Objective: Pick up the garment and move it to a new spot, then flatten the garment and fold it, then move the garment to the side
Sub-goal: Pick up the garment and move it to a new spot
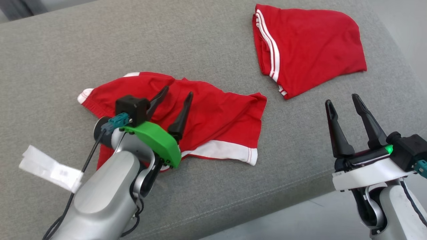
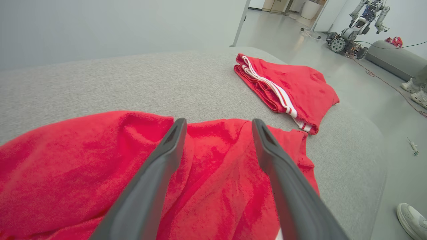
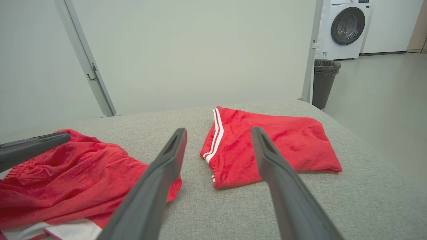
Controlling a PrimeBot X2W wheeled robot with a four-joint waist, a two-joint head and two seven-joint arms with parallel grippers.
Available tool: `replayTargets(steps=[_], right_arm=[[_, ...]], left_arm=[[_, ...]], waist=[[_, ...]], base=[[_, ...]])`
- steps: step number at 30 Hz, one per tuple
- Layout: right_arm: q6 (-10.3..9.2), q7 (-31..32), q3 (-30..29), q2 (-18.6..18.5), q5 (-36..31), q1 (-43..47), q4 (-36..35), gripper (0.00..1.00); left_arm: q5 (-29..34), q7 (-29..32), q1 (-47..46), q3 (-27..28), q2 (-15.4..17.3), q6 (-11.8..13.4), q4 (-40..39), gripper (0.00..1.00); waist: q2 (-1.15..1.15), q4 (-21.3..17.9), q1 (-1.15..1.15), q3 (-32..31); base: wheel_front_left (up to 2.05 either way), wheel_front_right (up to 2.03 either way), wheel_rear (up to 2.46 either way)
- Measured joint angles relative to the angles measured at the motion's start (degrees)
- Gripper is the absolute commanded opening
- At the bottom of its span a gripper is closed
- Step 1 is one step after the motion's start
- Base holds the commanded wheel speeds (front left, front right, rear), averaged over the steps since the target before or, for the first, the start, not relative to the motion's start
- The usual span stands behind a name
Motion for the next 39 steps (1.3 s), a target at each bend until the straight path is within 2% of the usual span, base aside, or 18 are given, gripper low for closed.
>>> replayTargets(steps=[9, 14, 21, 32, 39], right_arm=[[-0.01, 0.0, -3.8, -2.9, 0.0, 5.2, 1.5, 1.00], [-0.09, 0.0, -6.1, -3.8, 0.1, 9.3, 1.9, 1.00], [-0.05, 0.0, -6.4, -4.0, 0.9, 13.6, 4.0, 1.00], [-0.09, 0.0, -7.3, -3.3, 1.9, 18.5, 5.2, 1.00], [-0.05, 0.0, -7.4, -3.0, 1.9, 18.8, 4.8, 1.00]], left_arm=[[0.4, -4.2, 10.5, 3.6, 5.6, 5.7, -1.6, 1.00], [0.4, -5.1, 16.7, 5.5, 8.3, 6.4, -1.6, 1.00], [-0.2, -5.6, 26.6, 11.1, 12.3, 7.0, -2.0, 1.00], [1.0, -5.6, 33.1, 19.4, 13.4, 7.5, -10.1, 1.00], [1.0, -5.6, 36.8, 21.8, 13.1, 7.5, -13.7, 1.00]], waist=[[0.00, 6.9, 0.00, -5.8], [0.00, 11.1, 0.00, -8.7], [0.00, 15.5, 0.00, -13.4], [0.00, 19.2, 0.00, -18.0], [0.00, 18.8, 0.00, -17.9]], base=[[0.00, 0.00, 0.00], [0.00, 0.00, 0.00], [0.00, 0.00, 0.00], [0.00, 0.00, 0.00], [0.00, 0.00, 0.00]])
